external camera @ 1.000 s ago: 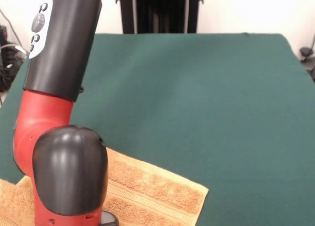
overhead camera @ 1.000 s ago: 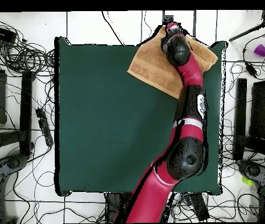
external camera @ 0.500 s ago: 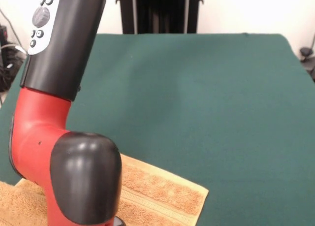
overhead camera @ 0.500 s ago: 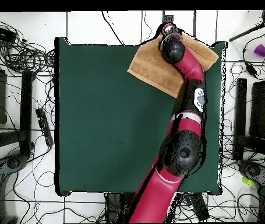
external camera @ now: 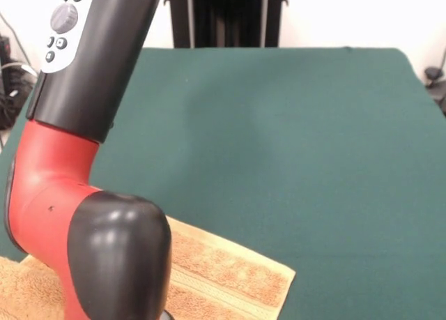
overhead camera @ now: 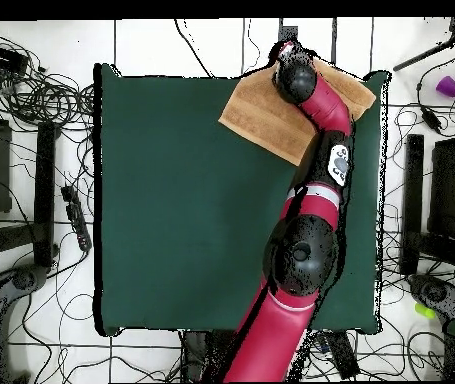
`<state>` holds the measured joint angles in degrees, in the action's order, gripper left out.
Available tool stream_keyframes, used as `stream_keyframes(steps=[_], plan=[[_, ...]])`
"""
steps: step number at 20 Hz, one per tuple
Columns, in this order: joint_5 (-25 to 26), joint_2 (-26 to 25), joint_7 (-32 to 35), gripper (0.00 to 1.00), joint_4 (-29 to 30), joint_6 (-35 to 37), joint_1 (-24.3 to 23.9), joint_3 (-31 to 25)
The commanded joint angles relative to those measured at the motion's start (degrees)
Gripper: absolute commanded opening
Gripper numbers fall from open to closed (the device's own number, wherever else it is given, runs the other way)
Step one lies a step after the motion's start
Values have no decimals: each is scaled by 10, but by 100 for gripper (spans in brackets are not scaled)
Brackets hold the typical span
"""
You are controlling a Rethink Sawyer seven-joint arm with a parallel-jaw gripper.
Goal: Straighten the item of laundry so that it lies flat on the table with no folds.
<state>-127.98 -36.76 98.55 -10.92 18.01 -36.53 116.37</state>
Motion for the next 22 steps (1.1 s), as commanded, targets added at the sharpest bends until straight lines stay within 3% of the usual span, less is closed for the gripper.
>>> stream_keyframes(steps=[1,5,13,22], plan=[[-43,-70,-64,0,96,191,-34,137],[-64,-74,-31,0,92,176,-35,137],[-65,-77,-45,0,93,177,-33,141],[-50,-90,11,0,85,157,-28,89]])
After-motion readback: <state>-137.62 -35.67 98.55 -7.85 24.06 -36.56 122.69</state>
